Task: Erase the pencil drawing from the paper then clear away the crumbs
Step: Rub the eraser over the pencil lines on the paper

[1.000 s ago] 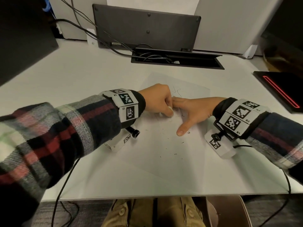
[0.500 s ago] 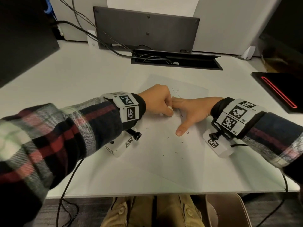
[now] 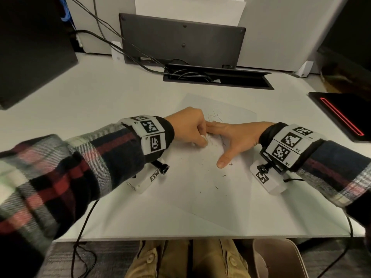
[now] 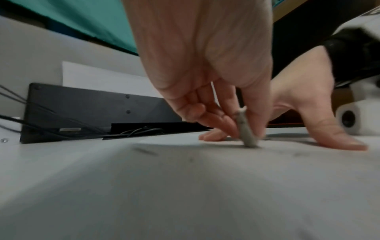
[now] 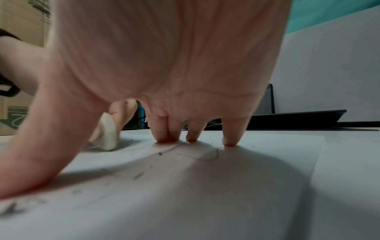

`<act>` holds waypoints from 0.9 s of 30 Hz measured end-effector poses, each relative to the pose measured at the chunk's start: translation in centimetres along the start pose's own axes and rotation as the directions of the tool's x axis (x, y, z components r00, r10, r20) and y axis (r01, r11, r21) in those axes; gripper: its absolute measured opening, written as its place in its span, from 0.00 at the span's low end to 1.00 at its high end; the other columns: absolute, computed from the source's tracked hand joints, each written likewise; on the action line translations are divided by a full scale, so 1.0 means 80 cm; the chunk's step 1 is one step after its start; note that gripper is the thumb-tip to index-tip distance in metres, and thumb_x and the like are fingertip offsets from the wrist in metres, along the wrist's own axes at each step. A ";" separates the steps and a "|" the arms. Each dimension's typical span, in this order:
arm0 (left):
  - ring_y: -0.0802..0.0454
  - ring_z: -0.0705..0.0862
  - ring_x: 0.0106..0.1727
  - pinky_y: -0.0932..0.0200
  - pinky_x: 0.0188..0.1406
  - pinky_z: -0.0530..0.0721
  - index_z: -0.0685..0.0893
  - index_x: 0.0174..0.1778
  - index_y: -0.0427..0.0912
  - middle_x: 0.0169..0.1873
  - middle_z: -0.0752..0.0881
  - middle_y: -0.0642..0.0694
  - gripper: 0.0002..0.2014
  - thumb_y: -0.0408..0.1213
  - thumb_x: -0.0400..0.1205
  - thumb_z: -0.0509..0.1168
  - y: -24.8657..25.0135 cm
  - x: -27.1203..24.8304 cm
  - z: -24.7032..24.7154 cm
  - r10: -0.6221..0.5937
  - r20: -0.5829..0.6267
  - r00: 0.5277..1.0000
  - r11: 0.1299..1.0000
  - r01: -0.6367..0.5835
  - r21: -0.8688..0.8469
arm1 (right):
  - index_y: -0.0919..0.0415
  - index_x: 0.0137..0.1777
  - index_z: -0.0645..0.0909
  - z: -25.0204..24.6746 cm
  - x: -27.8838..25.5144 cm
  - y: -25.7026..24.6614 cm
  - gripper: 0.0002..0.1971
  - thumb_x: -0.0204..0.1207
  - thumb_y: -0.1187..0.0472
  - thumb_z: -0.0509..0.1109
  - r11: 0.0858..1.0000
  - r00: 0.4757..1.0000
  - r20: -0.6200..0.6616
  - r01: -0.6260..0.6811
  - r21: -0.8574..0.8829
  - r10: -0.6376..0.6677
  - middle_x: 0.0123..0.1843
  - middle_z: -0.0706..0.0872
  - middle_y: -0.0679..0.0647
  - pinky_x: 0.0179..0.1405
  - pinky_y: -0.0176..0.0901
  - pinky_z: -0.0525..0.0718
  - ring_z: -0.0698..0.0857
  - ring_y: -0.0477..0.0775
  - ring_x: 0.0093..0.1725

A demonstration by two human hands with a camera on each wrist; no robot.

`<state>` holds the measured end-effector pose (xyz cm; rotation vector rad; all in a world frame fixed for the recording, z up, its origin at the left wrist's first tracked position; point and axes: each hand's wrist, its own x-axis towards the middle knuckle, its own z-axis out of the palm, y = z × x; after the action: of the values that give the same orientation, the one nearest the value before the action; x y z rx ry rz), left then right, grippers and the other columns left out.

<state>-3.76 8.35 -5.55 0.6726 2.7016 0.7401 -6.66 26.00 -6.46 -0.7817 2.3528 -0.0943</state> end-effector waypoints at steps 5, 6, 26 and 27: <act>0.68 0.78 0.27 0.79 0.27 0.72 0.91 0.41 0.40 0.29 0.85 0.53 0.07 0.40 0.75 0.73 0.001 -0.003 -0.001 0.029 0.021 0.999 0.998 -0.030 0.046 | 0.49 0.83 0.42 0.001 -0.002 -0.001 0.68 0.47 0.28 0.76 1.000 1.000 0.005 0.000 -0.012 0.000 0.84 0.38 0.42 0.83 0.53 0.45 0.40 0.42 0.82; 0.67 0.78 0.27 0.79 0.26 0.72 0.91 0.41 0.39 0.29 0.86 0.52 0.07 0.40 0.75 0.73 -0.001 -0.001 -0.003 0.017 -0.020 1.000 0.998 -0.015 0.062 | 0.50 0.83 0.41 0.000 -0.003 -0.002 0.66 0.50 0.31 0.76 1.000 1.000 0.000 -0.009 -0.007 0.009 0.84 0.38 0.42 0.83 0.53 0.44 0.39 0.42 0.82; 0.60 0.78 0.37 0.71 0.33 0.72 0.87 0.43 0.45 0.33 0.82 0.56 0.06 0.42 0.75 0.73 -0.031 -0.012 -0.029 -0.111 -0.040 0.993 0.993 0.112 0.024 | 0.49 0.82 0.47 -0.004 -0.012 -0.019 0.54 0.62 0.42 0.78 0.999 0.997 -0.082 -0.006 0.033 0.009 0.83 0.43 0.39 0.82 0.42 0.47 0.45 0.42 0.82; 0.61 0.77 0.35 0.72 0.31 0.71 0.86 0.41 0.46 0.31 0.80 0.58 0.05 0.42 0.74 0.73 -0.030 -0.012 -0.028 -0.105 -0.036 0.994 0.994 0.106 0.022 | 0.48 0.82 0.46 -0.002 -0.011 -0.022 0.54 0.62 0.40 0.76 1.000 0.997 -0.076 0.002 0.023 0.000 0.83 0.42 0.38 0.82 0.44 0.46 0.43 0.42 0.82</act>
<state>-4.63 5.08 -4.84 0.5226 2.7565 0.7008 -5.32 24.99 -5.37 -0.7810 2.4186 -0.1541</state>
